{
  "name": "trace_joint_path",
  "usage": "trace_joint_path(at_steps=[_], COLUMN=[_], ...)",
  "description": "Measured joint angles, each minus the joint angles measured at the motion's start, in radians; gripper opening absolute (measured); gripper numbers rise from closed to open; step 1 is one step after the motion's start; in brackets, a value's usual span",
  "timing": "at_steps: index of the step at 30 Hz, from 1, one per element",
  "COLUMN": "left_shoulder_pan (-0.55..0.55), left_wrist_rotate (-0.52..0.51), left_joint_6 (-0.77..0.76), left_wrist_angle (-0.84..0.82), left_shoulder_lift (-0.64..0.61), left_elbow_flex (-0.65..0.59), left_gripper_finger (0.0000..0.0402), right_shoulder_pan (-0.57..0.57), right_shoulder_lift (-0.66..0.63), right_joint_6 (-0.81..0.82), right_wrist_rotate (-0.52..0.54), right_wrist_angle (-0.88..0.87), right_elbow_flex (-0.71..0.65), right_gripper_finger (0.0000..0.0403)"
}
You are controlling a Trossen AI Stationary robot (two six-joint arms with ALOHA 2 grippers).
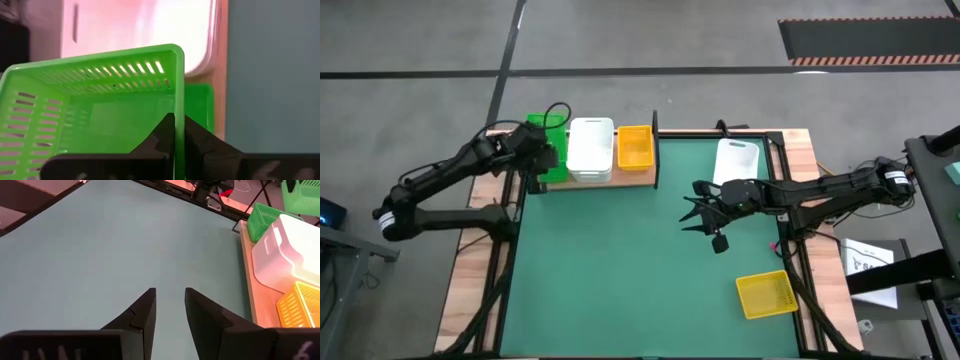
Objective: Stack baskets on shelf by color
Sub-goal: Stack the green bin on the top of the green bin on the shelf
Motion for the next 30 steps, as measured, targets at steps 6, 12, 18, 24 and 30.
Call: trace_joint_path(at_steps=[6, 12, 18, 24, 30], left_shoulder_pan=[0.032, 0.036, 0.036, 0.036, 0.036], left_wrist_rotate=[0.028, 0.032, 0.044, 0.044, 0.045], left_joint_6=[0.037, 0.036, 0.031, 0.024, 0.015], left_wrist_angle=[-0.047, -0.047, -0.047, -0.047, -0.047], left_shoulder_lift=[0.051, 0.094, 0.116, 0.117, 0.116], left_elbow_flex=[0.003, 0.002, 0.001, 0.000, 0.000], left_gripper_finger=[0.0000, 0.0000, 0.0000, 0.0000, 0.0000], right_shoulder_pan=[0.000, 0.000, 0.000, 0.000, 0.000], right_shoulder_lift=[0.000, 0.000, 0.000, 0.000, 0.000], right_joint_6=[0.000, 0.000, 0.000, -0.005, -0.008], right_wrist_rotate=[0.000, 0.000, 0.000, 0.000, 0.000], right_wrist_angle=[0.000, 0.002, 0.002, 0.003, 0.003], right_elbow_flex=[0.000, 0.000, 0.000, 0.000, 0.000], right_gripper_finger=[0.0095, 0.0089, 0.0095, 0.0103, 0.0107])
